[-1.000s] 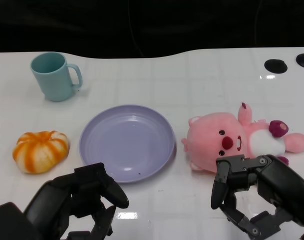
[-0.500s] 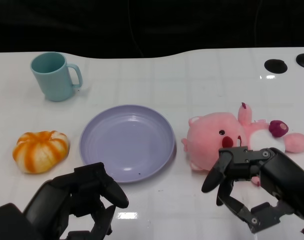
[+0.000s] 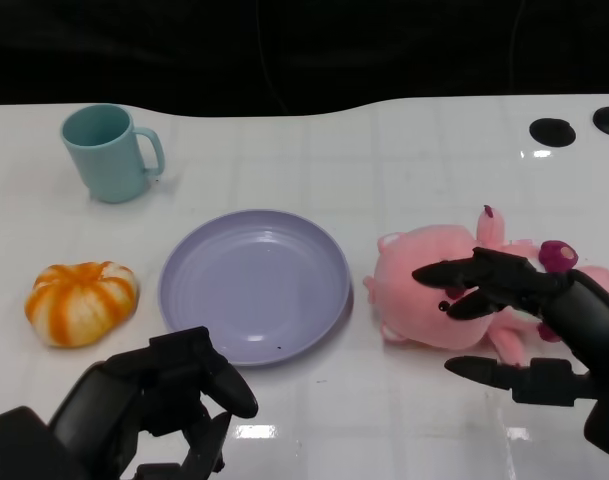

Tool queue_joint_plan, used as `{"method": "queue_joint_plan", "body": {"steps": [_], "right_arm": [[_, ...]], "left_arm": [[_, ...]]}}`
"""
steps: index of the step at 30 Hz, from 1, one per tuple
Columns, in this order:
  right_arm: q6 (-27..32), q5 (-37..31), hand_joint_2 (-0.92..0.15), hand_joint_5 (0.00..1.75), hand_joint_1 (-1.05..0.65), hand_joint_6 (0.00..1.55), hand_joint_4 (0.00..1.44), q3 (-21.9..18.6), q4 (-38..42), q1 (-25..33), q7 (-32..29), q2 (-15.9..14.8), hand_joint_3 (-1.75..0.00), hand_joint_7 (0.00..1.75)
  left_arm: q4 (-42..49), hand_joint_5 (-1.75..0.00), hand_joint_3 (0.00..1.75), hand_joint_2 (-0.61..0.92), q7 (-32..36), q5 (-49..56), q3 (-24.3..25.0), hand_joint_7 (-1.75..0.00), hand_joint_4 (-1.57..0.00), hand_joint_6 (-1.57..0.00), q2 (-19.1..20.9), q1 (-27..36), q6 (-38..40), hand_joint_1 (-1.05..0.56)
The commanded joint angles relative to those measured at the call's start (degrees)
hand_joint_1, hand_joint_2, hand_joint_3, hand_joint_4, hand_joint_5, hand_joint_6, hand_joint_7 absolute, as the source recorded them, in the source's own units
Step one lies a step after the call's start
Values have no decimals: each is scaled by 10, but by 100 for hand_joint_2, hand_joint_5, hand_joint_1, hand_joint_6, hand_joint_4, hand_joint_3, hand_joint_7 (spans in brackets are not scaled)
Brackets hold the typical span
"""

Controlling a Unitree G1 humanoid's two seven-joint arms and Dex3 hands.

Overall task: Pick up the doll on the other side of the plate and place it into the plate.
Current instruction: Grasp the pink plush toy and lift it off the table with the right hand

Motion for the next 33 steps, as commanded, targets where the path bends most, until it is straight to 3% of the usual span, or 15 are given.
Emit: {"method": "queue_joint_plan", "body": {"steps": [1,5,10,18,21,26,29,33], "right_arm": [[20,-32,-92,77,-52,22,5,-6,-20,-12,0,-28,-4,27],[57,-81,-92,70,-58,18,0,-2,-34,-29,9,-54,-3,22],[109,-141,-92,60,-60,17,0,10,-52,-45,11,-64,-1,16],[145,-257,-91,48,-65,14,0,53,-37,-75,21,-82,-1,11],[154,-292,-92,47,-67,15,0,67,-15,-92,23,-85,-1,11],[163,-332,-92,47,-67,16,0,89,20,-110,27,-80,-2,10],[164,-368,-92,50,-70,18,2,110,48,-125,21,-79,-3,10],[172,-414,-92,52,-72,19,1,134,87,-146,14,-70,-4,10]], "left_arm": [[-16,-169,122,42,12,5,-2,-135,-71,-70,-1,3,14,-12],[-3,-170,120,42,3,-4,-3,-131,-71,-73,-3,5,-17,-18],[4,-173,118,45,-4,-19,-1,-121,-68,-77,-3,9,-33,-25],[8,-171,119,45,-1,-11,-5,-118,-70,-78,0,9,-39,-22],[8,-172,104,51,-4,-9,-9,-121,-68,-76,3,12,-44,-33],[8,-173,95,56,-6,-8,-10,-123,-65,-74,7,13,-48,-34],[4,-173,98,54,-3,-8,-11,-122,-66,-74,7,11,-45,-32],[4,-173,116,46,-2,-8,-10,-120,-68,-76,5,11,-49,-26]]}}
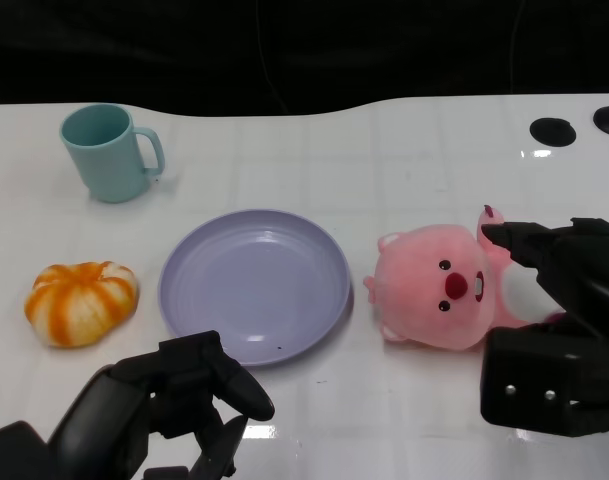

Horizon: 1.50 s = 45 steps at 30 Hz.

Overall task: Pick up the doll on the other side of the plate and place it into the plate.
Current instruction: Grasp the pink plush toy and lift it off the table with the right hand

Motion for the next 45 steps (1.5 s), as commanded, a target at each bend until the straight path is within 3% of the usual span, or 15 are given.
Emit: {"method": "queue_joint_plan", "body": {"steps": [1,15,29,40,45], "right_arm": [[10,-34,-92,52,-73,18,1,15,33,-23,-7,6,-4,9],[20,-50,-92,49,-76,20,0,40,170,-84,-27,53,-11,7],[26,-18,-92,48,-76,31,6,65,359,-186,-29,95,-14,8],[-27,5,-92,41,-75,34,6,107,550,-274,-55,112,-14,5],[-52,9,-92,39,-70,40,13,121,583,-286,-86,118,-9,5]], "left_arm": [[-1,-173,118,45,-2,1,2,-120,-68,-76,5,2,-8,-25],[-6,-173,122,42,1,6,1,-120,-69,-78,5,6,-7,-25],[-61,-169,126,40,9,9,4,-136,-71,-69,8,26,53,-18],[-89,-170,109,45,16,20,-7,-139,-70,-68,2,47,67,-23],[-99,-169,108,45,18,13,-5,-143,-70,-69,-5,66,67,-21]]}}
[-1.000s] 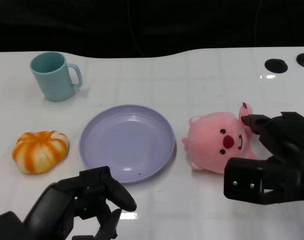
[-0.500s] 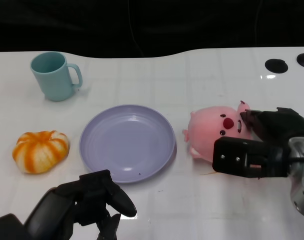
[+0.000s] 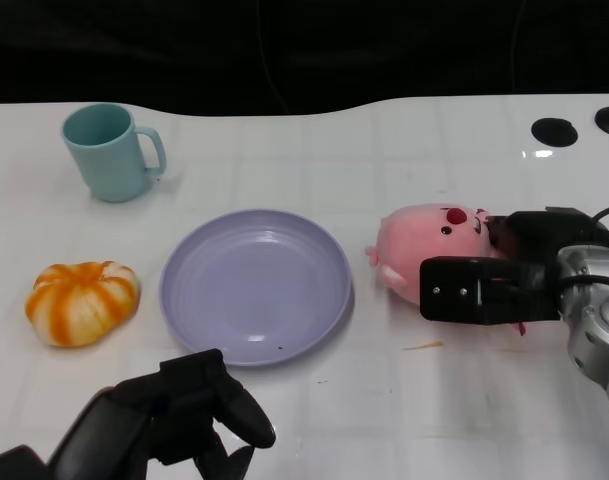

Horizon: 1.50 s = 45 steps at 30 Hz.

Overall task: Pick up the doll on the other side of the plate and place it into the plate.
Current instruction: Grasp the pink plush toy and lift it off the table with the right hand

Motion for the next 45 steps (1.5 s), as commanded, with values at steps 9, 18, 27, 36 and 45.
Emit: {"method": "queue_joint_plan", "body": {"steps": [9,18,27,36,45], "right_arm": [[-112,18,-92,20,-44,91,66,25,114,-3,-179,17,0,4],[-200,20,-88,137,-26,124,79,33,194,-12,-316,23,0,3],[-184,34,-92,174,-28,95,75,38,253,-43,-322,39,-16,92],[-182,75,-92,175,-27,69,83,5,254,-42,-368,36,-22,156],[-238,116,-85,175,-24,68,92,-41,201,-21,-407,9,-31,170]], "left_arm": [[-6,-170,119,45,-3,7,9,-137,-74,-69,12,24,-26,-24],[29,-169,106,46,-1,-10,9,-139,-70,-69,4,-7,-10,-27],[68,-167,108,50,-3,-15,12,-129,-72,-71,-4,-34,-39,-22],[100,-165,88,61,-15,-34,15,-112,-74,-81,-6,-24,-94,-41],[93,-166,86,62,-12,-30,14,-112,-70,-80,-3,-19,-93,-38]]}}
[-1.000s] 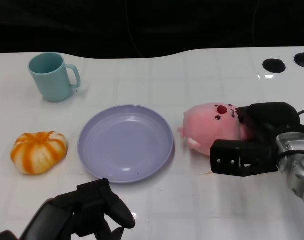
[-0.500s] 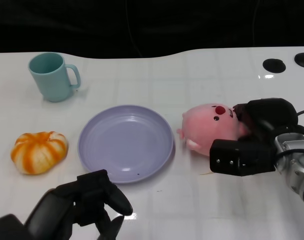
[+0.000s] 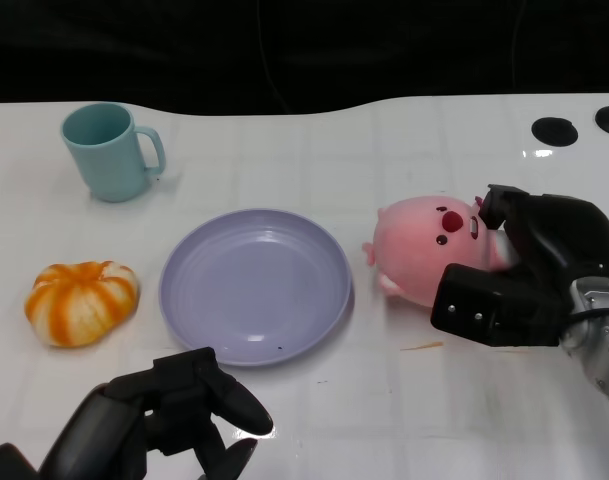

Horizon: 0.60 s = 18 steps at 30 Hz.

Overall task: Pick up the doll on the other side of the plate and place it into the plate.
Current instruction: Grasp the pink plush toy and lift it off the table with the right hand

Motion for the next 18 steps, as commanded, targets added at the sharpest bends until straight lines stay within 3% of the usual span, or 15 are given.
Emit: {"method": "queue_joint_plan", "body": {"steps": [1,3,6,8,14,18], "right_arm": [[-13,18,-78,175,-24,70,93,-18,-36,7,4,-16,-44,165],[-20,31,-61,175,-23,71,94,-28,-62,13,17,-18,-81,170],[-28,41,-48,175,-23,73,94,-39,-98,18,25,-17,-108,174],[-34,45,-44,175,-23,75,96,-43,-119,18,30,-17,-119,175],[-16,42,-40,175,-21,74,95,-45,-176,3,64,-3,-127,175],[0,44,-36,175,-21,75,96,-43,-197,-16,89,21,-136,175]], "left_arm": [[-1,-166,87,62,0,-2,4,-113,-70,-80,4,2,2,-37],[-3,-167,89,60,0,-3,4,-115,-69,-80,5,1,7,-36],[-2,-168,91,59,0,-2,4,-116,-67,-81,6,0,7,-34],[-3,-168,92,59,0,-1,2,-118,-67,-81,6,0,8,-34],[-11,-167,93,58,7,10,-6,-116,-70,-79,4,6,14,-37],[-19,-166,92,58,11,23,-19,-115,-73,-78,0,9,19,-39]]}}
